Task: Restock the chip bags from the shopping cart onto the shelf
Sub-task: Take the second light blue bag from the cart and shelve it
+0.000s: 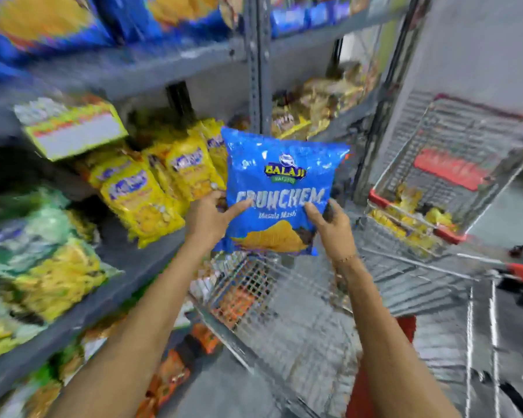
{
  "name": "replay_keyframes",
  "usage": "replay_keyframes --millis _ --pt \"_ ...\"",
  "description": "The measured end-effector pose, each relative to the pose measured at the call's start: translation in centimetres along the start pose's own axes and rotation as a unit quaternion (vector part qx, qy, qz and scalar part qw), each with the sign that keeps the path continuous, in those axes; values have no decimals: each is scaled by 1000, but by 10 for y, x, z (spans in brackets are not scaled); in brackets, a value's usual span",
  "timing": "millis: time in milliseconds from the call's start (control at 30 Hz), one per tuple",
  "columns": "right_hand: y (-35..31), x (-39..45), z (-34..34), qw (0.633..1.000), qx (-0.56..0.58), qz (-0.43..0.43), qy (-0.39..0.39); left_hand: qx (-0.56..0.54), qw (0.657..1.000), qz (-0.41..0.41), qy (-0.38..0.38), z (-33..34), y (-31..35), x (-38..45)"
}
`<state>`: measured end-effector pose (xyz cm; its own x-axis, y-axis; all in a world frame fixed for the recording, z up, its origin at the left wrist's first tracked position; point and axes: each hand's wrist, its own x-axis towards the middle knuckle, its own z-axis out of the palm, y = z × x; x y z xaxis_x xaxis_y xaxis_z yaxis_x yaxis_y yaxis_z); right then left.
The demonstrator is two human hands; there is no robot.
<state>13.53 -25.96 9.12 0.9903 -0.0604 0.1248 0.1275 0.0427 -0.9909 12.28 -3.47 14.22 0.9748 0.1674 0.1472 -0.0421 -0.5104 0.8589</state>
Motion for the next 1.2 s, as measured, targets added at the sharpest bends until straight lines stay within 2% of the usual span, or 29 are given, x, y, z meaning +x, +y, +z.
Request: replay_keyframes --millis 133,333,500,600,733,900,1033,1200 --pt "-94 18 37 995 17 -90 -41 -46 993 67 83 -68 64 1" --pt "-202 44 96 980 -8 -172 -104 -77 977 104 171 -158 132 7" --pt "-262 84 148 961 56 -196 -185 -15 958 131 255 -220 169 23" --pt "-292 114 177 957 57 -208 -195 -18 948 137 286 -248 183 43" --pt "-309 157 220 954 63 -195 -221 -30 951 104 288 -276 184 81" --pt "-299 199 263 953 45 -170 -245 -37 952 46 299 -284 163 126" --pt "-286 219 285 960 9 -143 -239 -27 948 12 316 -288 148 152" --pt "-262 231 301 962 8 -162 -221 -21 950 -12 312 -286 135 162"
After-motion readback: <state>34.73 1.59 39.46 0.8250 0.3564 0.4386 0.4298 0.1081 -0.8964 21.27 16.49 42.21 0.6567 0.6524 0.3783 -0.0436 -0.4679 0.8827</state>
